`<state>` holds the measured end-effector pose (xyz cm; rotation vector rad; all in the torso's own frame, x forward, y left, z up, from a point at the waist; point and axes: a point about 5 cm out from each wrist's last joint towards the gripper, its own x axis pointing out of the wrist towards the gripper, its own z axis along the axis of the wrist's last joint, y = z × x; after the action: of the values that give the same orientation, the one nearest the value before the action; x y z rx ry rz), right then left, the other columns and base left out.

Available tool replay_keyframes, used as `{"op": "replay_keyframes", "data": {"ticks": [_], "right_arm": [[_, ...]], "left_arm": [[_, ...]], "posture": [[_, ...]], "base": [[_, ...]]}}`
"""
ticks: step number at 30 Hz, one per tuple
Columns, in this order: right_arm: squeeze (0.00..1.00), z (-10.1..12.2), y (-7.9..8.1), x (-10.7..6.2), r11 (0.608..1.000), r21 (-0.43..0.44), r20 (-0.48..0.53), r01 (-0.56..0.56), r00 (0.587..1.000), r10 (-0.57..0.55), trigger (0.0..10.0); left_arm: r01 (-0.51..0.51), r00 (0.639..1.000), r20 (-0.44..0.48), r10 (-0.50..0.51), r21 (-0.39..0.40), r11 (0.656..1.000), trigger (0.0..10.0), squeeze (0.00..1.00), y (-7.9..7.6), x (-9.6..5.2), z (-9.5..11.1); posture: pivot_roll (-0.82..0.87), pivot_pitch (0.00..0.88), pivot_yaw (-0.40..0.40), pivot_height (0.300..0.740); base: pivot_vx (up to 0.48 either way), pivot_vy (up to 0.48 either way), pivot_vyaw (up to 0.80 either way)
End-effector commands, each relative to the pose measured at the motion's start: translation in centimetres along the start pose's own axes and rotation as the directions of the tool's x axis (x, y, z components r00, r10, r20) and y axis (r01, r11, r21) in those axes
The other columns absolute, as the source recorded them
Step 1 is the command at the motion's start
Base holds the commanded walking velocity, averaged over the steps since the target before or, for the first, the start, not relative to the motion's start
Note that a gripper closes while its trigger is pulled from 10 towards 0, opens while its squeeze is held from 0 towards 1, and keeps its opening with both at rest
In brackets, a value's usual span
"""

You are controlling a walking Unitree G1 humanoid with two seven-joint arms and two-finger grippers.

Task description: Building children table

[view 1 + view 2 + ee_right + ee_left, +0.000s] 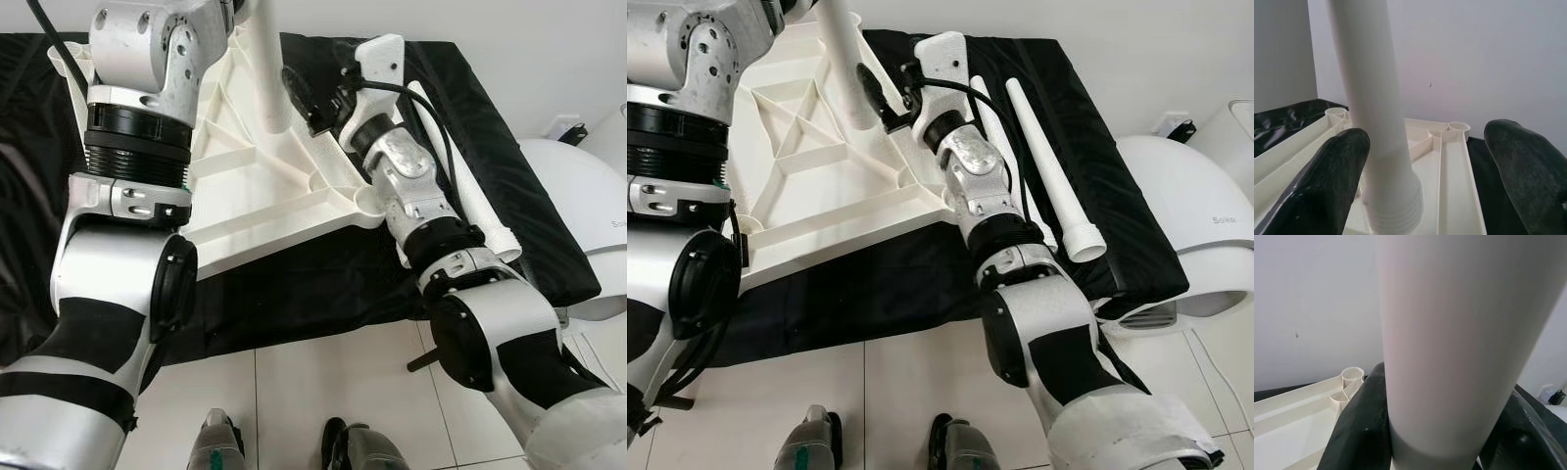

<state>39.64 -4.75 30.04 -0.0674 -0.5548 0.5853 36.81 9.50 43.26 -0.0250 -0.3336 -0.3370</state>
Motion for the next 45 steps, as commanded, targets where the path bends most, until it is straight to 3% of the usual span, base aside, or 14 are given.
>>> {"op": "replay_keyframes", "data": {"ticks": [1, 11, 19, 29, 30, 31, 32, 45], "right_arm": [[0.0, 0.3, 0.3, 0.3, 1.0, 0.015, 0.018, -0.022, 1.0, 0.022, 10.0], [0.0, -0.3, 0.8, 0.3, 0.998, 0.03, -0.007, -0.052, 0.999, 0.053, 10.0], [0.0, 0.3, 0.4, 0.8, 0.999, 0.03, -0.01, -0.034, 0.999, 0.034, 10.0], [0.0, 1.2, 0.1, 1.5, 0.999, 0.036, 0.002, -0.002, 1.0, 0.002, 10.0], [0.0, 1.3, -0.1, 1.6, 0.999, 0.044, 0.001, 0.005, 1.0, -0.005, 2.5], [0.0, 1.3, -0.1, 1.6, 0.999, 0.044, 0.001, 0.005, 1.0, -0.005, 2.5], [0.0, 1.4, -0.2, 1.6, 0.999, 0.048, 0.005, 0.008, 1.0, -0.008, 0.2], [0.0, 1.1, -1.5, 1.5, 0.989, 0.12, -0.044, 0.083, 0.996, -0.078, 0.0]], "left_arm": [[0.118, 0.991, 0.057, -0.119, 0.027, 0.993, 10.0, 0.0, -1.0, -0.1, 1.6], [0.153, 0.986, 0.063, -0.154, 0.02, 0.988, 10.0, 0.0, -1.8, -0.3, 1.9], [0.241, 0.97, 0.043, -0.24, -0.008, 0.97, 10.0, 0.0, -3.9, -0.7, 1.6], [0.265, 0.964, 0.013, -0.265, -0.02, 0.964, 10.0, 0.0, -4.2, -0.7, 1.0], [0.269, 0.963, 0.013, -0.269, -0.023, 0.963, 10.0, 0.0, -4.2, -0.7, 1.1], [0.269, 0.963, 0.013, -0.269, -0.023, 0.963, 10.0, 0.0, -4.2, -0.7, 1.1], [0.272, 0.962, 0.013, -0.271, -0.024, 0.962, 10.0, 0.0, -4.3, -0.7, 1.1], [0.317, 0.948, 0.017, -0.317, 0.01, 0.948, 10.0, 0.0, -4.8, -0.7, 1.1]], "posture": [[0.15, 0.157, -0.074, 0.74], [0.15, 0.16, -0.073, 0.74], [0.15, 0.165, -0.072, 0.74], [0.14, 0.161, -0.071, 0.74], [0.14, 0.161, -0.071, 0.74], [0.14, 0.161, -0.071, 0.74], [0.14, 0.16, -0.07, 0.74], [0.13, 0.151, -0.067, 0.74]], "base": [[0.0, 0.0, 0.0], [0.0, 0.0, 0.0], [0.0, 0.0, 0.0], [0.0, 0.0, 0.0], [0.0, 0.0, 0.0], [0.0, 0.0, 0.0], [0.0, 0.0, 0.0], [0.0, 0.0, 0.0]]}}
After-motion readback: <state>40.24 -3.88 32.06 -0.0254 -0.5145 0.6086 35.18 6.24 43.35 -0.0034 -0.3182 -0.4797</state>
